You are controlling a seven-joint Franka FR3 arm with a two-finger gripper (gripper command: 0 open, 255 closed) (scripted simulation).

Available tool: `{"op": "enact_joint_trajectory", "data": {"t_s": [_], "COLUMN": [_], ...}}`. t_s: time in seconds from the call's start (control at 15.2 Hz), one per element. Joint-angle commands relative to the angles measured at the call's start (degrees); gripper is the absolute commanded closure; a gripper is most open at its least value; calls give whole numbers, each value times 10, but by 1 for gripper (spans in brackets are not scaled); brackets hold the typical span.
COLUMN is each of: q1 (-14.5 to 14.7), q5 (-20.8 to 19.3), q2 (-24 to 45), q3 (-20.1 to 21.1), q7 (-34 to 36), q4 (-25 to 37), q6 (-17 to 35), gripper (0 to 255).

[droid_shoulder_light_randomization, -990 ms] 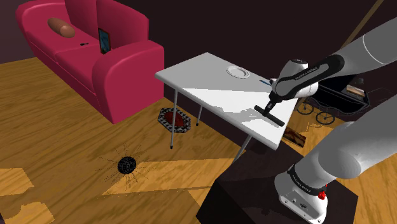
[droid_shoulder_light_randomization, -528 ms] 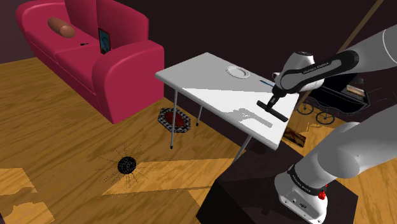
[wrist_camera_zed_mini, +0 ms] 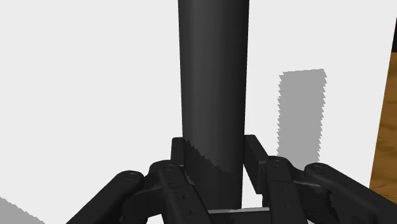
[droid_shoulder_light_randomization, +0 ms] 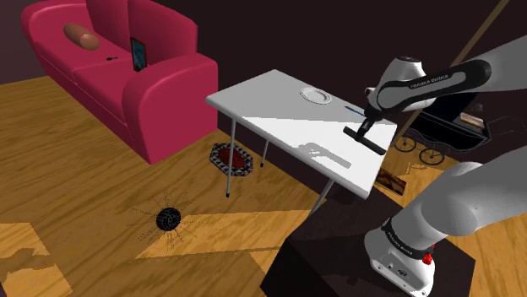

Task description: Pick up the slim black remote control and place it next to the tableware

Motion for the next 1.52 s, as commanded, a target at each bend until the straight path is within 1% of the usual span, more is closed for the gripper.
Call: {"op": "enact_joint_trajectory", "data": {"t_s": [0.0,0.26,0.4,0.53,0.79,1.12,1.19,1.45], "q1": [19,62,75,82,76,49,38,33], "q5": [24,99,140,180,249,308,323,332], "q2": [31,126,174,221,312,421,457,474], "q3": [-3,-13,-14,-11,4,31,39,46], "q7": [-6,-37,-57,-76,-108,-128,-130,-135], "q4": [32,118,163,211,315,462,515,506], "q6": [-2,2,-2,-10,-38,-89,-109,-86], "gripper": [255,255,255,255,255,255,255,255]}}
